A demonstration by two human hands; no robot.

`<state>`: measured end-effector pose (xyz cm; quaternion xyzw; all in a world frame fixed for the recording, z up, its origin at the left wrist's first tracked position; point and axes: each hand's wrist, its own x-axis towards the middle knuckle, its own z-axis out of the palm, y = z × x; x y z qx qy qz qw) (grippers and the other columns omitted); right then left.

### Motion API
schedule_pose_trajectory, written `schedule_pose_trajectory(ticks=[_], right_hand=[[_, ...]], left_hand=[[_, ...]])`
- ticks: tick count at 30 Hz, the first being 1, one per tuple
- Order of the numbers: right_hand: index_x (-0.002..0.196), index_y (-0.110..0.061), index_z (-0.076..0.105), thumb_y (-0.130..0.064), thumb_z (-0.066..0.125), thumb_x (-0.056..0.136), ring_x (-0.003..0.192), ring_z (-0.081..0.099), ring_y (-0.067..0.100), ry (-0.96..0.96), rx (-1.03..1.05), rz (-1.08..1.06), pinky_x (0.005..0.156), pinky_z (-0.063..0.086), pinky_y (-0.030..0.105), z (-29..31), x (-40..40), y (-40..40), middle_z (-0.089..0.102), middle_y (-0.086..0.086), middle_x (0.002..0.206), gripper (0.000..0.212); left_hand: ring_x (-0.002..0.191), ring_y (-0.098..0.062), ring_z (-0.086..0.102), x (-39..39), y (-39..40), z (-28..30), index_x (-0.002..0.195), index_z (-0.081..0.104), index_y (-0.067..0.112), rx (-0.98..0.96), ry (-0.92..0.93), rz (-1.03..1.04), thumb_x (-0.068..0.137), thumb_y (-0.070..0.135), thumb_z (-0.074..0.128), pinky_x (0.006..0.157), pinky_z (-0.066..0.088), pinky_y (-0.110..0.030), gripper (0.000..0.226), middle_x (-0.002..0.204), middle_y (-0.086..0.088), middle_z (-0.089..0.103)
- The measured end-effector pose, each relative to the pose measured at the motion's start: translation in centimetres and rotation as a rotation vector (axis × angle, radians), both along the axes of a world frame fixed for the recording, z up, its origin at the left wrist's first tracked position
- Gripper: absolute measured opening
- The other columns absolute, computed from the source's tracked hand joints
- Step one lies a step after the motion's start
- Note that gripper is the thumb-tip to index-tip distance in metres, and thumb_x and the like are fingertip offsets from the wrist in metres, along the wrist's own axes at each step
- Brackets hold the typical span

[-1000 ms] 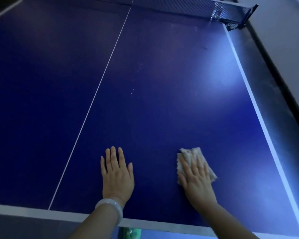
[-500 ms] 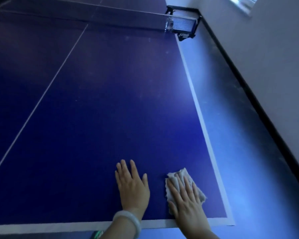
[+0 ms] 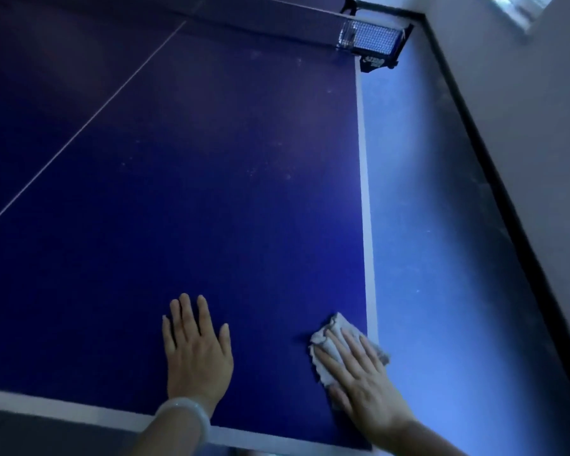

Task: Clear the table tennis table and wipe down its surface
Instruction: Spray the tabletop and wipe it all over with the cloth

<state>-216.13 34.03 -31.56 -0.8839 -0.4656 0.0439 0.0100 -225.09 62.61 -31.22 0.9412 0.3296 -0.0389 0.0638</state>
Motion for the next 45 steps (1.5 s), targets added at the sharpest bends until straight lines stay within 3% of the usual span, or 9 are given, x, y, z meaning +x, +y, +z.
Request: schedule_pose_trajectory(ticks=[7,12,15,24,28,33,37,42,45], right_hand=[[0.156,-0.030,0.004,-0.041,0.020,0.099,0.151,-0.010,0.025,0.106,0.080,-0.456,0.122,-0.002,0.047,0.0,7.7,8.6,-0.005,-0.002,0.164,0.060],[0.157,-0.026,0.013,-0.038,0.038,0.099,0.152,0.008,0.029,0.120,0.053,0.140,0.117,0.010,0.049,-0.7,4.9,8.3,0.008,0.002,0.165,0.065],[0.156,-0.027,0.021,-0.038,0.042,0.098,0.151,0.015,0.027,0.066,0.019,0.284,0.118,0.012,0.047,-0.7,7.6,5.0,0.015,0.002,0.164,0.063],[0.156,-0.028,0.014,-0.044,0.011,0.095,0.152,0.001,0.024,0.104,0.017,-0.292,0.122,-0.005,0.043,0.7,14.2,8.4,0.004,-0.002,0.164,0.063],[0.156,-0.022,0.021,-0.037,0.035,0.098,0.150,0.013,0.033,0.097,0.010,0.237,0.117,0.008,0.050,0.1,11.1,8.9,0.011,0.005,0.164,0.061],[0.157,-0.026,0.016,-0.044,0.032,0.102,0.151,0.010,0.030,0.029,-0.046,0.616,0.117,0.008,0.048,0.1,18.0,6.3,0.013,0.003,0.164,0.060],[0.155,-0.024,0.025,-0.040,0.024,0.102,0.151,0.011,0.030,0.020,-0.048,0.388,0.119,0.016,0.051,-0.1,26.0,7.2,0.023,0.007,0.161,0.056],[0.152,-0.020,0.033,-0.038,0.017,0.096,0.149,0.015,0.036,0.069,0.074,-0.130,0.121,0.010,0.052,0.2,29.4,9.2,0.024,0.012,0.160,0.062],[0.152,-0.015,0.035,-0.035,0.029,0.093,0.145,0.025,0.042,0.053,0.106,-0.023,0.117,0.019,0.056,-0.4,25.8,8.7,0.031,0.019,0.156,0.062]], left_hand=[[0.148,-0.033,0.016,0.1,0.1,-0.1,0.149,0.026,0.004,0.041,0.008,0.002,0.096,0.049,0.013,0.119,0.020,-0.053,0.071,0.157,-0.021,0.022],[0.148,-0.032,0.017,0.0,0.1,-0.5,0.149,0.028,0.004,0.049,-0.007,0.010,0.097,0.048,0.016,0.119,0.017,-0.050,0.070,0.158,-0.020,0.022],[0.148,-0.031,0.016,0.0,0.2,-0.7,0.150,0.027,0.004,0.050,-0.009,0.004,0.098,0.047,0.017,0.118,0.017,-0.050,0.068,0.158,-0.019,0.022],[0.149,-0.030,0.016,0.3,0.1,0.0,0.150,0.027,0.005,0.013,-0.006,0.030,0.098,0.046,0.016,0.118,0.019,-0.051,0.067,0.159,-0.018,0.021],[0.149,-0.029,0.015,0.3,0.2,0.0,0.150,0.027,0.005,0.018,0.026,0.045,0.100,0.049,0.007,0.118,0.020,-0.049,0.069,0.159,-0.017,0.020],[0.148,-0.031,0.018,2.6,-1.4,1.5,0.146,0.038,0.003,-0.008,-0.030,0.198,0.098,0.050,0.007,0.121,0.016,-0.049,0.075,0.156,-0.019,0.027],[0.149,-0.032,0.007,10.0,-5.2,2.4,0.150,0.029,0.004,-0.137,-0.139,0.577,0.102,0.043,0.031,0.123,0.008,-0.047,0.062,0.160,-0.019,0.015],[0.149,-0.034,-0.008,17.4,-8.1,1.3,0.152,0.000,-0.005,-0.110,-0.111,0.913,0.100,0.046,0.023,0.121,-0.003,-0.051,0.076,0.161,-0.022,-0.004],[0.149,-0.035,-0.005,17.8,-8.4,0.2,0.151,0.001,-0.007,-0.026,-0.069,0.940,0.099,0.045,0.015,0.121,-0.002,-0.052,0.075,0.160,-0.024,-0.002]])
